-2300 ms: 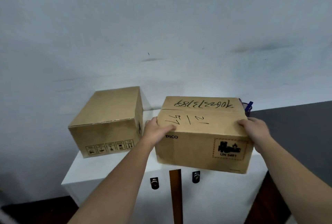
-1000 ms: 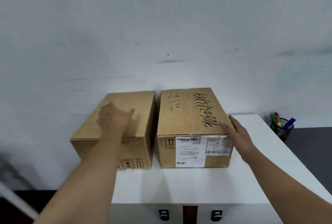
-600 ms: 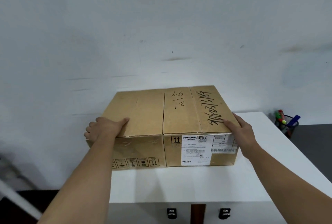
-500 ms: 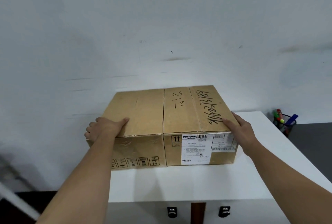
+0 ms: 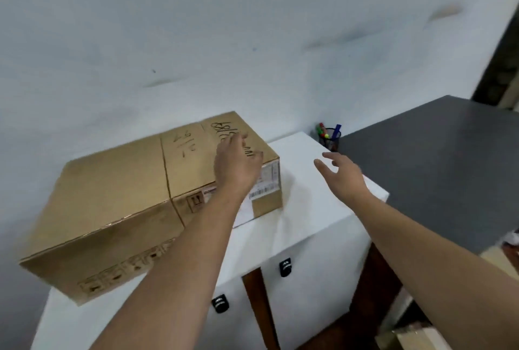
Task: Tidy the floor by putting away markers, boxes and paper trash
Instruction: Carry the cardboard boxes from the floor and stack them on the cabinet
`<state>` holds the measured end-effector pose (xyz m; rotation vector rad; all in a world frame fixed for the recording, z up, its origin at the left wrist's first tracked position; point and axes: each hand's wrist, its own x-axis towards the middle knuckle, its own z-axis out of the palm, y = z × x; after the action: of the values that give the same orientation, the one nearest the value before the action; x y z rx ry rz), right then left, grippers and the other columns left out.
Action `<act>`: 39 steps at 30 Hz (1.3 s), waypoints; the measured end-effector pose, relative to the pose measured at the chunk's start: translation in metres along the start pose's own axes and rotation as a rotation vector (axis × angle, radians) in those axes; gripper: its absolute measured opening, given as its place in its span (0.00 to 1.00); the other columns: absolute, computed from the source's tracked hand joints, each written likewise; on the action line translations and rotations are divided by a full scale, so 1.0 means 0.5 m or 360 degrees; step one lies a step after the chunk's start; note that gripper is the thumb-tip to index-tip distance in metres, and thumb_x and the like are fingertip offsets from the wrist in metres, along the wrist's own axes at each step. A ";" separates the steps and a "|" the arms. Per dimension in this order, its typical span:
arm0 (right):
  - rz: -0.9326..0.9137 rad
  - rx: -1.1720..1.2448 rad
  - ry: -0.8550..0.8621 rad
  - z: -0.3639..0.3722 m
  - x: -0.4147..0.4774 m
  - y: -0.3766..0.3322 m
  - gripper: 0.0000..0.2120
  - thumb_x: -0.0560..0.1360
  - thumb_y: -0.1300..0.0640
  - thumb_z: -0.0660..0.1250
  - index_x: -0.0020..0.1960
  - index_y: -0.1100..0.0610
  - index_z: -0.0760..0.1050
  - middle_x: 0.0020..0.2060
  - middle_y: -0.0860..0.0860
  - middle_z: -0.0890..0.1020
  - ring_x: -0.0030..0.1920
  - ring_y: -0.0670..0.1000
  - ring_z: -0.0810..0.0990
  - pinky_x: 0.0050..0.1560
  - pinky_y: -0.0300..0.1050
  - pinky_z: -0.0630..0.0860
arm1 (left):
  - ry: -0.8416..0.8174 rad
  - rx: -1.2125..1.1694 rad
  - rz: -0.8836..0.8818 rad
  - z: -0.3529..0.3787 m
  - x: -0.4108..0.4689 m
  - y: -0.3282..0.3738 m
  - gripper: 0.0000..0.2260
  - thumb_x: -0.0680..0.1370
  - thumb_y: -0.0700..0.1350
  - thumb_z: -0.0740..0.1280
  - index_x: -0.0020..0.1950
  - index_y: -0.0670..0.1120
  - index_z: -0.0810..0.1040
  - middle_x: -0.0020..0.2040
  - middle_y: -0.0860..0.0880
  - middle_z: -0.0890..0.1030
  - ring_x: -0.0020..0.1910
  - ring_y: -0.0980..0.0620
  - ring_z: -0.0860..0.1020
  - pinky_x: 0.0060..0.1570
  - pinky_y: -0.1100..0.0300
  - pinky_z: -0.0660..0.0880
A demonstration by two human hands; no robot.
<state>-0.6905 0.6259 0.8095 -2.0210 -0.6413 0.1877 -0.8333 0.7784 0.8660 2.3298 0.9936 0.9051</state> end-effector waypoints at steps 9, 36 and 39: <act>0.0581 -0.0308 0.0501 -0.413 -0.242 0.375 0.15 0.76 0.50 0.65 0.58 0.57 0.78 0.56 0.54 0.80 0.57 0.55 0.78 0.58 0.47 0.73 | -0.0980 -0.0034 0.0472 0.373 -0.318 0.287 0.14 0.76 0.49 0.66 0.61 0.48 0.75 0.55 0.50 0.79 0.55 0.49 0.77 0.52 0.57 0.75; 0.2254 0.0208 0.0115 -0.233 -0.647 1.297 0.18 0.80 0.52 0.58 0.63 0.63 0.73 0.53 0.60 0.77 0.59 0.61 0.76 0.48 0.43 0.67 | -0.2091 0.0731 -0.0013 1.265 -0.799 0.047 0.36 0.75 0.53 0.68 0.77 0.44 0.55 0.77 0.45 0.58 0.74 0.43 0.61 0.71 0.46 0.62; 0.2320 0.0497 0.0398 -0.193 -0.643 1.355 0.16 0.77 0.49 0.63 0.56 0.60 0.76 0.52 0.57 0.79 0.54 0.59 0.77 0.54 0.50 0.73 | -0.2254 0.0637 -0.0429 1.315 -0.803 -0.005 0.38 0.73 0.52 0.71 0.77 0.45 0.56 0.75 0.44 0.63 0.72 0.42 0.65 0.70 0.45 0.64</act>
<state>-0.6808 0.1230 0.2452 -1.7769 1.0470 0.7916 -0.5751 0.3836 0.2569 2.2135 0.7573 -1.0607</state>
